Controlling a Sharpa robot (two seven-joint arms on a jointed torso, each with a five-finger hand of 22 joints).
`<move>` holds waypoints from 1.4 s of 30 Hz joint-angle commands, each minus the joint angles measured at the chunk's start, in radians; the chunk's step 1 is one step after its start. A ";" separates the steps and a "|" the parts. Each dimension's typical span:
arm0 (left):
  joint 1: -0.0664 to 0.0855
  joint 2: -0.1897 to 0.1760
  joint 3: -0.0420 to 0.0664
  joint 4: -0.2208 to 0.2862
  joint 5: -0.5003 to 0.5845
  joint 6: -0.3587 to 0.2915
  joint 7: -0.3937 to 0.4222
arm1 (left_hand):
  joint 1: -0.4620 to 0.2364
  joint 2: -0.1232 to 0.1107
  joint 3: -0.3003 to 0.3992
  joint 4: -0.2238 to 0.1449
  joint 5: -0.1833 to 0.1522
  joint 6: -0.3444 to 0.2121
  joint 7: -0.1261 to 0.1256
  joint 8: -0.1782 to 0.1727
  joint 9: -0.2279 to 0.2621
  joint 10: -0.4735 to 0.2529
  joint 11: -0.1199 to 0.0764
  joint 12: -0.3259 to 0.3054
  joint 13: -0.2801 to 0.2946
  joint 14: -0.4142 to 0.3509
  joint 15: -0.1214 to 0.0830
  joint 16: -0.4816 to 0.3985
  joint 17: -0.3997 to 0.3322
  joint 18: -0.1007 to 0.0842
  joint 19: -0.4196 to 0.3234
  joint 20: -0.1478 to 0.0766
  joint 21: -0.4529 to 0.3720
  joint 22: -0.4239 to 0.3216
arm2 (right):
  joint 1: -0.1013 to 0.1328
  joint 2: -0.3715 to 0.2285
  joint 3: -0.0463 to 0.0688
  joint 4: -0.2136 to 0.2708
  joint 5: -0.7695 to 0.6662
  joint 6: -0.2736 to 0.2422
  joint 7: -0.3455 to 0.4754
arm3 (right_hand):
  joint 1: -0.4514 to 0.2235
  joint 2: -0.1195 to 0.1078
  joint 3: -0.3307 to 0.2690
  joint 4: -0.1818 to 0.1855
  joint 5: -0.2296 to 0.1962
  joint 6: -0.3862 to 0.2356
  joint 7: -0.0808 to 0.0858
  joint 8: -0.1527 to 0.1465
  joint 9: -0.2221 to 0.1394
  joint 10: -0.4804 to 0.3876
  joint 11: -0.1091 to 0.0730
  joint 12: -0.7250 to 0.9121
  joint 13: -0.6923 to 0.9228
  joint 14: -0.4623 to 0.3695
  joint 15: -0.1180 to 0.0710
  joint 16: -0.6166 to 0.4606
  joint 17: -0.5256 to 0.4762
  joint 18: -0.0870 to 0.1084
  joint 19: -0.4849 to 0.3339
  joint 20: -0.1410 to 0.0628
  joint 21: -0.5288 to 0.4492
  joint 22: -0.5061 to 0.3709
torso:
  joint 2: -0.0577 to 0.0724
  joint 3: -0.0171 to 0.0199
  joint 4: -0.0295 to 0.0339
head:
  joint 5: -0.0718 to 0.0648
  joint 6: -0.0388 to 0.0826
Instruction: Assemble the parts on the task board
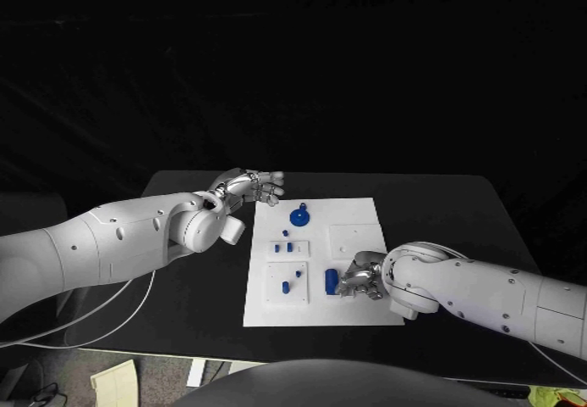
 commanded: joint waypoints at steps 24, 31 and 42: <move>0.001 0.000 0.001 0.001 0.006 0.014 0.001 | 0.000 0.008 0.003 0.002 0.002 -0.008 0.001 0.005 -0.002 -0.008 0.000 0.002 -0.002 0.002 0.004 -0.008 0.004 0.019 -0.001 0.002 -0.007 0.003 | 0.000 -0.011 0.000 -0.003 0.045 0.026 0.014 | 0.000 -0.115 -0.043 -0.052 0.024 0.015 0.008 -0.014 0.001 0.011 0.002 -0.012 0.011 0.003 -0.007 -0.005 -0.001 0.084 0.007 0.009 0.005 0.014 | -0.001 0.0004 -0.0003 | 0.001 -0.001; 0.001 -0.001 0.001 0.001 0.006 0.013 0.001 | 0.000 0.008 0.003 0.001 0.001 -0.009 0.001 0.005 -0.002 -0.008 0.000 0.002 -0.002 0.002 0.004 -0.009 0.005 0.018 -0.001 0.002 -0.007 0.004 | 0.000 -0.015 0.000 0.001 0.045 0.017 0.017 | 0.011 -0.131 -0.055 -0.050 0.006 0.016 0.008 -0.015 0.001 0.011 0.002 -0.014 0.012 0.003 -0.008 -0.006 -0.001 0.084 0.006 0.007 0.002 0.013 | -0.001 0.0004 -0.0011 | 0.001 -0.001; 0.001 -0.001 0.001 0.001 0.006 0.016 0.001 | 0.000 0.008 0.003 0.001 0.001 -0.009 0.001 0.005 -0.002 -0.008 0.000 0.002 -0.002 0.003 0.004 -0.009 0.006 0.018 0.000 0.002 -0.008 0.004 | 0.000 -0.026 0.000 0.000 0.013 -0.031 0.021 | 0.040 -0.085 -0.054 -0.050 0.005 0.018 0.007 -0.017 0.002 0.013 0.001 -0.016 0.014 0.003 -0.008 -0.007 -0.001 0.084 0.007 0.005 0.000 0.012 | -0.001 0.0007 -0.0015 | -0.001 0.000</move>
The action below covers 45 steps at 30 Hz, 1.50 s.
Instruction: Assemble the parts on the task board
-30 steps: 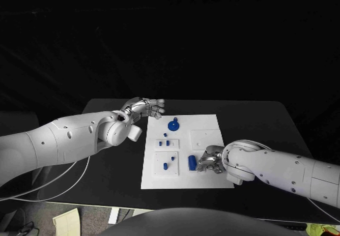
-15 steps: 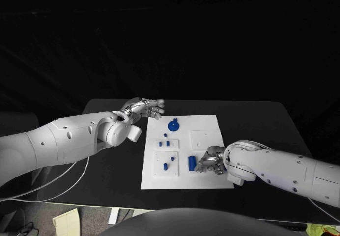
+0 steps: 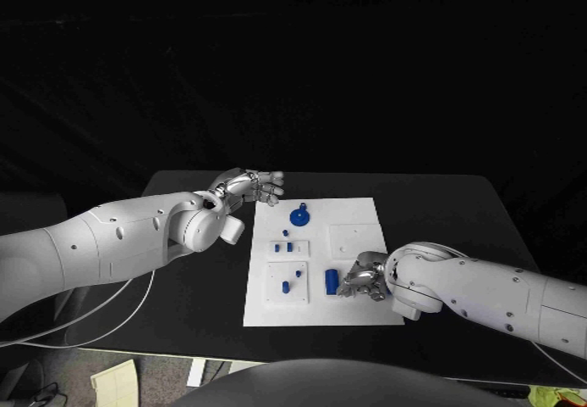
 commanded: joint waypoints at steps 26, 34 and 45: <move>0.001 -0.001 0.001 -0.001 0.006 0.021 0.005 | 0.001 0.007 0.002 0.000 0.001 -0.009 0.001 0.006 -0.002 -0.008 0.000 0.003 -0.001 0.004 0.003 -0.006 0.003 0.018 0.000 0.002 -0.005 0.002 | 0.093 -0.150 0.025 0.000 -0.196 0.041 -0.016 | 0.004 -0.008 -0.006 0.000 0.000 -0.007 0.013 -0.015 0.001 0.008 0.006 -0.005 0.003 0.001 0.001 -0.008 -0.002 0.083 0.001 -0.001 -0.002 0.011 | 0.000 0.0015 -0.0010 | -0.028 0.021; 0.001 0.001 0.001 -0.002 0.006 0.022 0.005 | 0.000 0.007 0.002 0.000 0.001 -0.009 0.001 0.007 -0.002 -0.008 0.000 0.003 -0.001 0.004 0.003 -0.007 0.004 0.018 0.000 0.002 -0.005 0.003 | 0.071 -0.143 0.008 -0.023 -0.226 0.049 -0.046 | 0.007 -0.009 -0.006 0.002 -0.004 0.001 0.012 -0.010 0.005 0.009 0.005 -0.006 0.002 0.002 0.001 -0.007 -0.002 0.083 0.000 0.001 -0.002 0.012 | 0.000 0.0007 -0.0002 | -0.033 0.021; 0.001 -0.002 0.001 -0.002 0.006 0.023 0.005 | 0.000 0.007 0.002 0.000 0.001 -0.009 0.001 0.007 -0.002 -0.008 0.000 0.003 -0.001 0.004 0.003 -0.008 0.005 0.018 0.000 0.002 -0.006 0.003 | 0.035 -0.128 0.001 -0.046 -0.247 0.080 -0.060 | -0.013 -0.009 -0.012 0.012 -0.009 0.002 0.012 -0.010 0.007 0.010 0.005 -0.009 0.002 0.002 0.001 -0.008 -0.003 0.083 -0.001 0.006 -0.002 0.012 | 0.001 0.0006 0.0017 | -0.036 0.017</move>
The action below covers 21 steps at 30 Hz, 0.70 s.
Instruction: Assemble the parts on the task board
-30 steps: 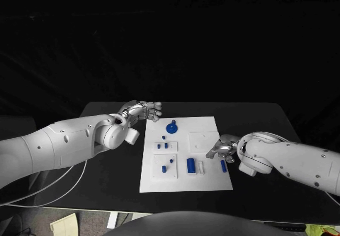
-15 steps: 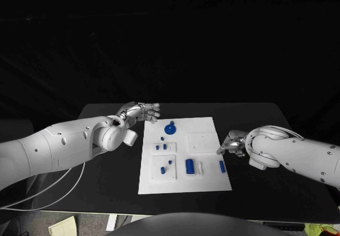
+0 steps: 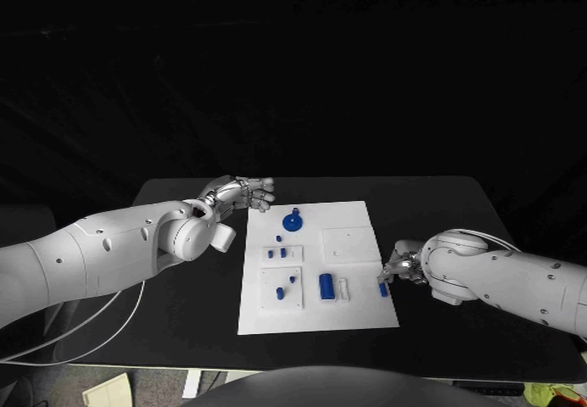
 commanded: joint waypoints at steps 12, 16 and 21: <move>0.001 -0.001 0.001 0.003 0.005 0.017 0.005 | -0.001 0.007 0.002 0.001 0.001 -0.009 0.001 0.007 -0.001 -0.008 0.000 0.003 -0.001 0.005 0.003 -0.005 0.002 0.018 0.000 0.002 -0.006 0.002 | -0.026 0.022 -0.003 -0.010 -0.067 0.022 -0.012 | -0.010 0.012 0.001 0.000 -0.005 0.009 0.004 0.001 0.003 0.007 0.000 -0.006 0.001 0.002 0.000 -0.004 -0.002 0.083 -0.001 0.007 -0.002 0.013 | 0.001 0.0007 -0.0001 | 0.003 -0.005; 0.001 -0.002 0.001 0.004 0.005 0.017 0.004 | -0.001 0.007 0.002 0.001 0.001 -0.009 0.001 0.007 -0.002 -0.008 0.000 0.003 -0.001 0.005 0.003 -0.005 0.003 0.018 0.000 0.002 -0.006 0.002 | -0.031 0.028 -0.003 -0.013 -0.092 0.018 -0.013 | -0.007 0.013 0.003 -0.003 -0.005 0.009 0.003 0.001 0.003 0.007 0.000 -0.006 0.001 0.002 0.000 -0.004 -0.002 0.083 -0.001 0.007 -0.002 0.014 | 0.001 0.0005 -0.0002 | 0.003 -0.007; 0.001 -0.002 0.001 0.003 0.005 0.019 0.004 | -0.002 0.007 0.002 0.001 0.001 -0.009 0.001 0.008 -0.002 -0.008 0.000 0.003 -0.001 0.005 0.003 -0.005 0.003 0.018 0.000 0.002 -0.006 0.002 | -0.038 0.040 -0.005 -0.017 -0.133 0.021 -0.017 | 0.008 0.018 0.019 -0.007 -0.007 0.010 0.003 0.001 0.005 0.009 -0.001 -0.007 0.001 0.002 -0.001 -0.004 -0.002 0.083 -0.001 0.007 -0.002 0.014 | 0.001 0.0003 -0.0004 | 0.005 -0.010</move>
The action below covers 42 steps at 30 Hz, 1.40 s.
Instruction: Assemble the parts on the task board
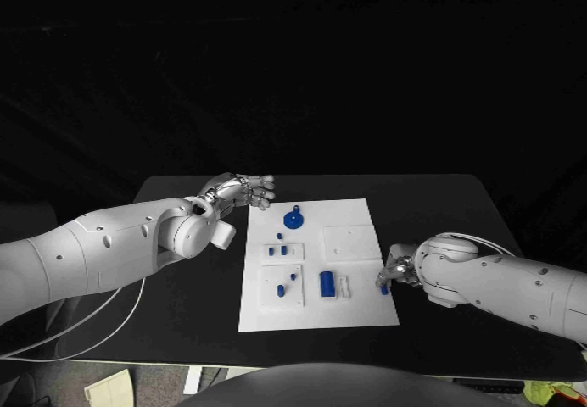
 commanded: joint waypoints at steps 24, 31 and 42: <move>0.001 -0.001 0.001 0.004 0.005 0.021 0.002 | -0.004 0.011 0.002 0.003 0.001 -0.008 0.001 0.005 -0.002 -0.007 0.000 0.003 -0.001 0.006 0.003 -0.008 0.004 0.018 0.001 0.002 -0.008 0.003 | -0.052 0.061 -0.016 -0.011 -0.239 0.024 -0.017 | 0.035 -0.018 0.041 -0.001 -0.008 -0.008 0.004 -0.011 -0.001 0.008 0.002 -0.010 0.004 -0.001 -0.001 -0.004 -0.003 0.083 -0.002 0.013 0.001 0.016 | 0.000 -0.0008 0.0002 | 0.000 -0.010; 0.001 0.001 0.001 0.004 0.005 0.024 0.000 | -0.004 0.010 0.002 0.004 0.000 -0.009 0.001 0.005 -0.002 -0.007 0.000 0.003 -0.001 0.006 0.003 -0.008 0.005 0.018 0.001 0.002 -0.008 0.003 | -0.056 0.063 -0.017 -0.007 -0.244 0.017 -0.013 | 0.038 -0.028 0.042 -0.001 -0.008 -0.017 0.006 -0.016 -0.002 0.004 0.004 -0.013 0.004 -0.002 0.000 -0.006 -0.004 0.083 -0.004 0.014 -0.001 0.015 | -0.001 -0.0015 -0.0004 | -0.001 -0.012; 0.001 0.001 0.001 0.004 0.005 0.025 -0.001 | -0.004 0.011 0.002 0.004 0.000 -0.009 0.001 0.005 -0.003 -0.008 0.000 0.003 -0.001 0.006 0.003 -0.009 0.006 0.018 0.001 0.002 -0.009 0.003 | -0.058 0.063 -0.017 -0.007 -0.228 0.024 -0.002 | 0.110 -0.014 0.075 -0.007 0.027 -0.033 0.016 -0.033 -0.017 0.001 0.014 -0.014 0.007 -0.002 0.011 -0.008 -0.006 0.083 -0.009 0.017 -0.001 0.017 | -0.001 -0.0007 -0.0008 | -0.005 -0.010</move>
